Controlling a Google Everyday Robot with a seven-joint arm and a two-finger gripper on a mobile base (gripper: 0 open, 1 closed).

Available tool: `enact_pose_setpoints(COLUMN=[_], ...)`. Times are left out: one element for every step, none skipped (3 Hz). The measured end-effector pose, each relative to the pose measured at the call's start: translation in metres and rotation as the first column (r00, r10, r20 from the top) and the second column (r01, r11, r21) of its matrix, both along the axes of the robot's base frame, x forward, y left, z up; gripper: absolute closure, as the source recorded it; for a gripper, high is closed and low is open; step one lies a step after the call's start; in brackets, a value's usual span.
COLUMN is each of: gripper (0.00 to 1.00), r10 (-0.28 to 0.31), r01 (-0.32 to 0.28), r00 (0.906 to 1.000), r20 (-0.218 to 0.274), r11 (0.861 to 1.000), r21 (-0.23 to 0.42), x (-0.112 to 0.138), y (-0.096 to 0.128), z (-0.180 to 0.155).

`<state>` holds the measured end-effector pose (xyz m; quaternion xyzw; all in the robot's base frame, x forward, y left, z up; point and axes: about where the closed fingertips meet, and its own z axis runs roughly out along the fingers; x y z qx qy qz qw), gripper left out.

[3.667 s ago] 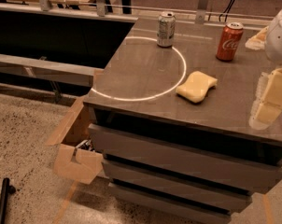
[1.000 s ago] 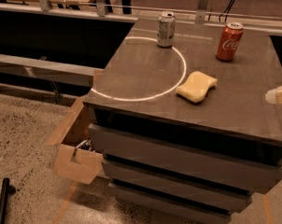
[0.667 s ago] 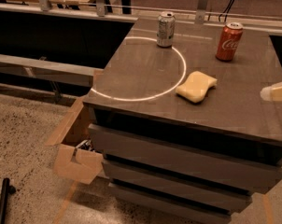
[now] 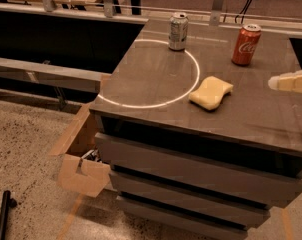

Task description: Knock coke can over

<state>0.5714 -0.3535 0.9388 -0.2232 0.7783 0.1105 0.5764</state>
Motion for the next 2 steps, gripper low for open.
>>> enact_pose_setpoints(gripper=[0.0, 0.0], r10=[-0.01, 0.002], r01=[0.009, -0.006], r00=[0.9983, 0.996], r20=[0.057, 0.09], r11=[1.0, 0.999], r21=[0.026, 0.047], x=[0.029, 0.062], y=[-0.007, -0.01], z=[-0.005, -0.016])
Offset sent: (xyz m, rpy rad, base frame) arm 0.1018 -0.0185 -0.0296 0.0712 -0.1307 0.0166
